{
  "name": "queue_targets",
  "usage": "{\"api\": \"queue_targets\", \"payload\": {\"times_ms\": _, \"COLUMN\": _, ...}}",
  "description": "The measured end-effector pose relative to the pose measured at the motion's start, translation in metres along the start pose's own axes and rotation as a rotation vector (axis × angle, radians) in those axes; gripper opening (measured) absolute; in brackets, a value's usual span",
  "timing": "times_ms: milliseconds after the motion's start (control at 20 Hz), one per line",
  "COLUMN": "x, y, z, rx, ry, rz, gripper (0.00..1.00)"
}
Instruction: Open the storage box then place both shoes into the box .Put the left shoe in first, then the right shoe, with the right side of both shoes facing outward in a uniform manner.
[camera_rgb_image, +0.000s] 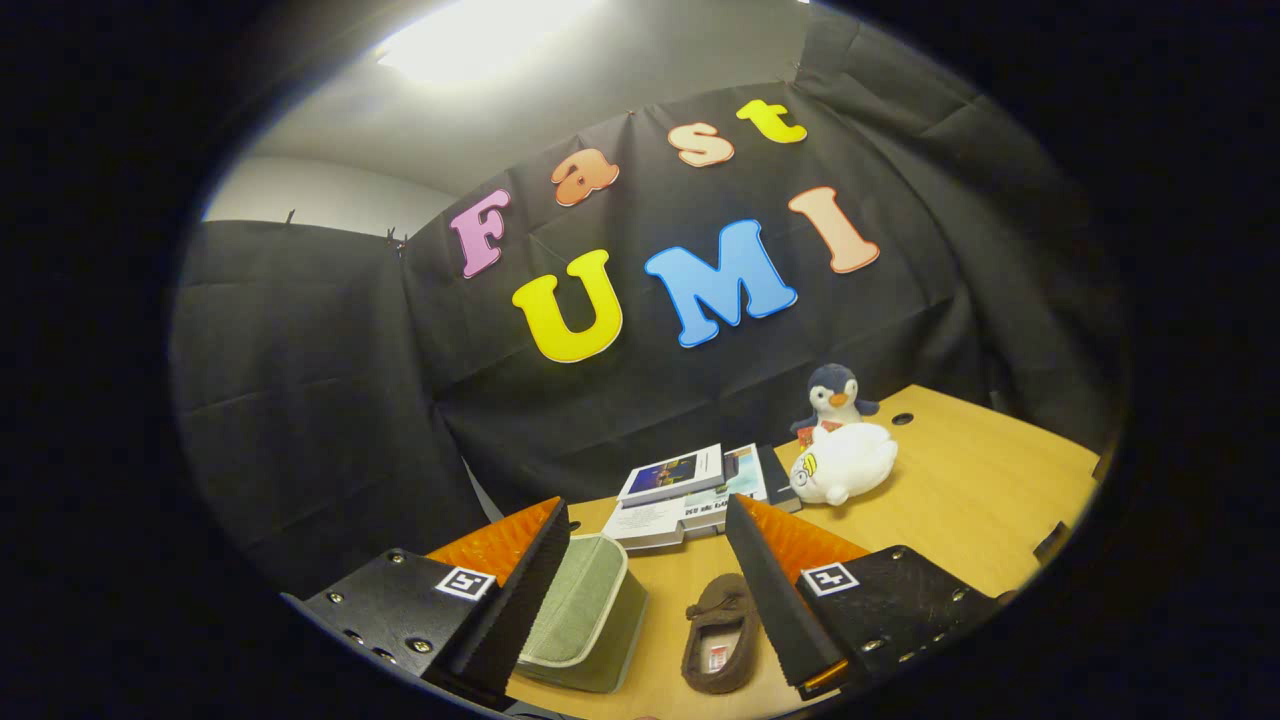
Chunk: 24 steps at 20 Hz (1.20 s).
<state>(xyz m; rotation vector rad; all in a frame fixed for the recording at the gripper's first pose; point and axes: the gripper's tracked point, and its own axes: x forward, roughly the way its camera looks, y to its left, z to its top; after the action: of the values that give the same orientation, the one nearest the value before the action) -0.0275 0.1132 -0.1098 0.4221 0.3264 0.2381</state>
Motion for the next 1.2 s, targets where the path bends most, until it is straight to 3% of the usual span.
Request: {"api": "queue_targets", "payload": {"times_ms": 1200, "x": 0.015, "y": 0.041, "z": -0.139, "rx": 0.641, "ry": 0.36, "rz": 0.134, "gripper": 0.96}}
